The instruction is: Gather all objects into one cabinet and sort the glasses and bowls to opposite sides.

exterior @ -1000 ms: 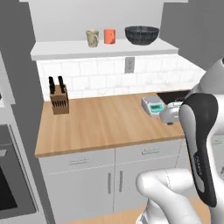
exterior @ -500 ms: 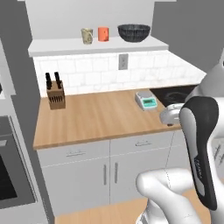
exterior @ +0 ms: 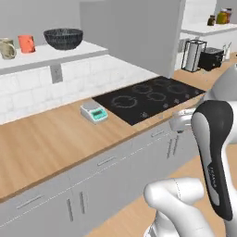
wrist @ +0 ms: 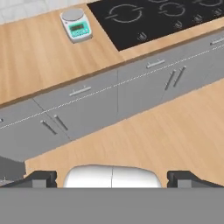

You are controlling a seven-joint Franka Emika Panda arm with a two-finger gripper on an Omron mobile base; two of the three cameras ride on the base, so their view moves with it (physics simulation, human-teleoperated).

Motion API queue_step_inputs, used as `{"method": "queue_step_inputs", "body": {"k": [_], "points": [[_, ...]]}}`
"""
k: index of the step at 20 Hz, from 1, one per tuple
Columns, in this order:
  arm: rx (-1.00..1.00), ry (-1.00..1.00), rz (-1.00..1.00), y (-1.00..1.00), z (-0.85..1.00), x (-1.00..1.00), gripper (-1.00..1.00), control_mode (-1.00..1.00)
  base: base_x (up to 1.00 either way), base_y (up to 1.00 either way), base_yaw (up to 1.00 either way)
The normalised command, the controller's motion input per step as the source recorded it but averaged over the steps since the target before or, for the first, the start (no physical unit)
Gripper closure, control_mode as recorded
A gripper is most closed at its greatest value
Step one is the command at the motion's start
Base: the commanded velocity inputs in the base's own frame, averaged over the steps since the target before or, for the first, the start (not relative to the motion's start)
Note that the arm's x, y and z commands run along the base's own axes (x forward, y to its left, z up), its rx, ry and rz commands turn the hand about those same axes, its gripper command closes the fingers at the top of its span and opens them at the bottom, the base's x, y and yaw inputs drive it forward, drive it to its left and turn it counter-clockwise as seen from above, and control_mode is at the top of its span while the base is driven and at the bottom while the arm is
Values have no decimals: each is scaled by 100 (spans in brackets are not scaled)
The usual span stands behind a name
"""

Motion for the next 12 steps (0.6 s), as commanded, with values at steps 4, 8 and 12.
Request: {"method": "queue_step_inputs", "body": {"k": [4, 8, 12], "points": [[0, 0, 0, 0, 0, 0, -100, 100, 0, 0, -70], [0, 0, 0, 0, 0, 0, -100, 100, 0, 0, -67], [0, 0, 0, 0, 0, 0, -100, 100, 0, 0, -64]]}}
